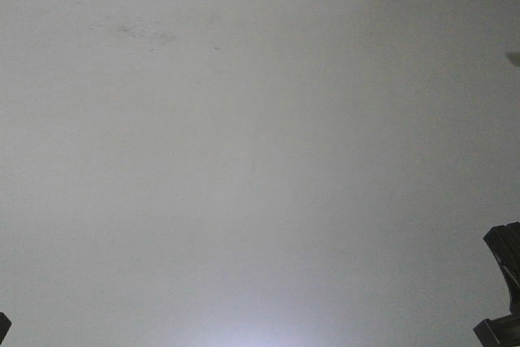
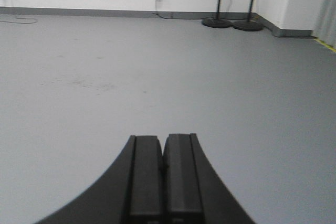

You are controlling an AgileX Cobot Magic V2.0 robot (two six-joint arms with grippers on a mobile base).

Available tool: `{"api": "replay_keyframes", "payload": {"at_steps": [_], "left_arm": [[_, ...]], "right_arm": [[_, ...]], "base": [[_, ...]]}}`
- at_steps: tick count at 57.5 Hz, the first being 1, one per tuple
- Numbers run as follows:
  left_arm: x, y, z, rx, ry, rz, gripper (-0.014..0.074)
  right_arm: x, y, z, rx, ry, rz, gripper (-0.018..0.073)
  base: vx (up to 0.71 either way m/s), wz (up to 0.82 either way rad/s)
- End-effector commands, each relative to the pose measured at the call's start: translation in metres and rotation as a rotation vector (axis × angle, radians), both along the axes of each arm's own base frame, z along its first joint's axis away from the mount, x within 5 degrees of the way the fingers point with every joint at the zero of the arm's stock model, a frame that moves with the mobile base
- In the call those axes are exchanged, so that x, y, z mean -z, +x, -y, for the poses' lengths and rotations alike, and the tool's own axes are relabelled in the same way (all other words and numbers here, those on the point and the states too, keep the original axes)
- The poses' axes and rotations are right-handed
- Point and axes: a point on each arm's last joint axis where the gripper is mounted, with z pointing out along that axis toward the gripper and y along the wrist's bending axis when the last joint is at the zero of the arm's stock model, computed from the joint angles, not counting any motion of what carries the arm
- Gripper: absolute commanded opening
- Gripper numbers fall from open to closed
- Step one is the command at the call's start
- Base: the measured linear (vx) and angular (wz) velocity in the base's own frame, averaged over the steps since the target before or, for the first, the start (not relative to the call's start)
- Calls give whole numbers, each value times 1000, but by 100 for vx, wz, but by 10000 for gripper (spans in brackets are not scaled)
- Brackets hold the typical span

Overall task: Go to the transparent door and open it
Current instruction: 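Drive the base forward and turn toward the white-framed glass door, then drive up close to the sliding glass door near its silver handle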

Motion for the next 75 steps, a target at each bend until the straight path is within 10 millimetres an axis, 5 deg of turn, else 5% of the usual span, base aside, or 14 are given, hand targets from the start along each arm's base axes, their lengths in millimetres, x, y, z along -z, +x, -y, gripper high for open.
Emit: {"api": "replay_keyframes", "payload": {"at_steps": [1, 75], "left_arm": [[-3, 1, 1, 5, -19, 68, -6], [-3, 1, 1, 5, -19, 68, -6]], "right_arm": [[-6, 2, 1, 13, 4, 61, -5], [-6, 2, 1, 13, 4, 61, -5]], "base": [[41, 41], [48, 47]]}}
